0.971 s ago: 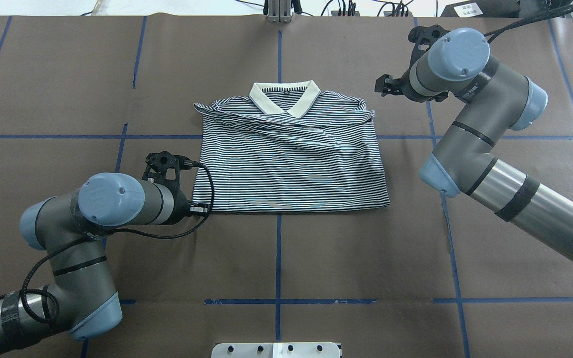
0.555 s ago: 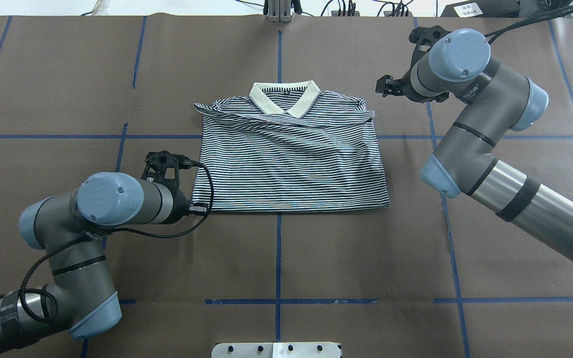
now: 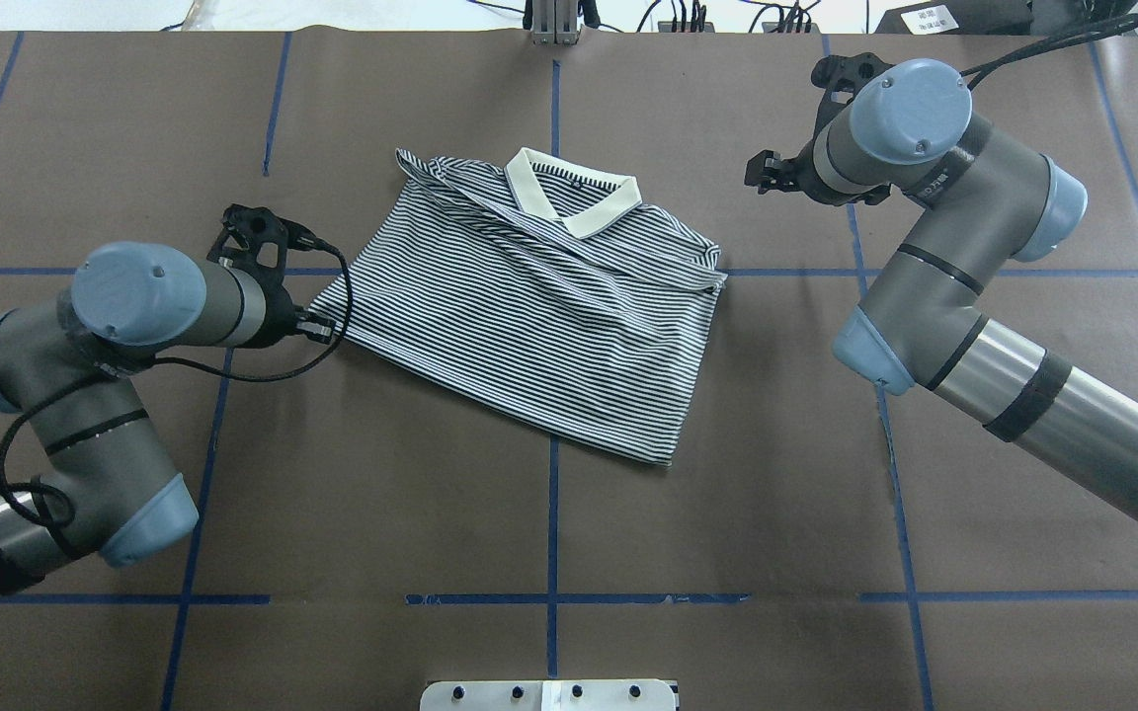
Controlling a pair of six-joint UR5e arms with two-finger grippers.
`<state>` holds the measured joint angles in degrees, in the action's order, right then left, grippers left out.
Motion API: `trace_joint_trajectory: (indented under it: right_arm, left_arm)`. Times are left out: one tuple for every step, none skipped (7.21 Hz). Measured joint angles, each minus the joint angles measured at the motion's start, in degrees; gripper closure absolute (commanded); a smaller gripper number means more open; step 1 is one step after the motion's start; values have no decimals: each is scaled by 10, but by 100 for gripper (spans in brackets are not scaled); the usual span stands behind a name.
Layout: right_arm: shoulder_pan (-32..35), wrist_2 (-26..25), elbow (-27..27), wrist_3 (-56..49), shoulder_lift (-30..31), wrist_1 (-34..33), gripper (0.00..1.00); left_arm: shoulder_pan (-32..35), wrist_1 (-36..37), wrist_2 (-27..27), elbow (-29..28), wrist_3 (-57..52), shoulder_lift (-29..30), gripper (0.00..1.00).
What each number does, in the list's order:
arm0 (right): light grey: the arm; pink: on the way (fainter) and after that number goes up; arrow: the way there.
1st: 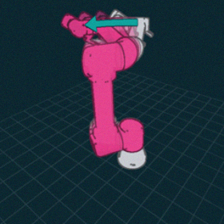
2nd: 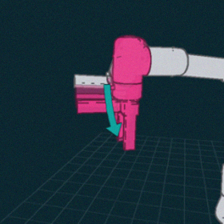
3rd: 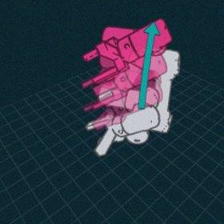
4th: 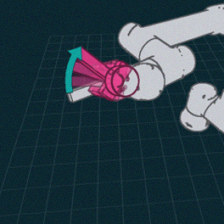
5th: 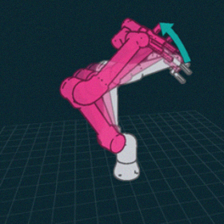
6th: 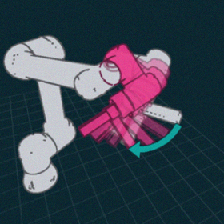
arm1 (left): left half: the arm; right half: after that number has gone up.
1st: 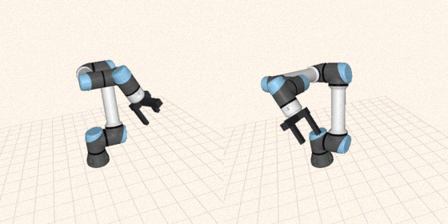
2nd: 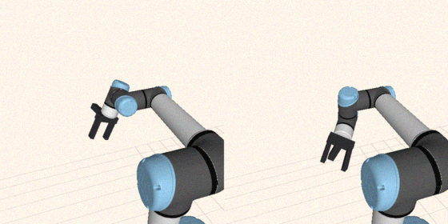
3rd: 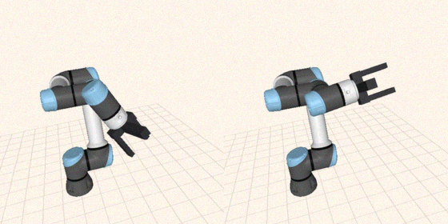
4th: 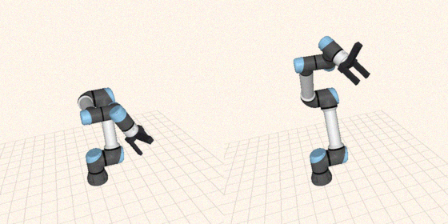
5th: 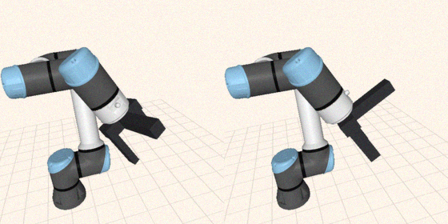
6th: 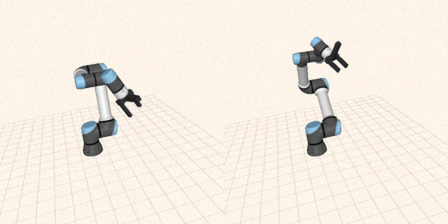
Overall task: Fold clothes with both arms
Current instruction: 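Pull the folded shirt away from the robot with the left gripper, rotating it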
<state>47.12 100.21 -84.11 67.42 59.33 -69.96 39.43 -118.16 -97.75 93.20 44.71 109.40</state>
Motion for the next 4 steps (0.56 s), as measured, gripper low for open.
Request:
trace_joint_trajectory:
  right_arm:
    - [-1, 0, 0, 3, -1, 0, 0]
    - [-1, -1, -1, 5, -3, 0, 0]
    - [-2, -1, -2, 8, -5, 0, 0]
    - [-3, -1, -3, 15, -8, 0, 0]
  left_arm:
    - [48, -32, -1, -67, -49, 27, 100]
    - [93, -68, -1, -166, -92, 82, 100]
    - [121, -107, 2, -274, -113, 149, 100]
    - [137, -144, 15, -373, -121, 208, 100]
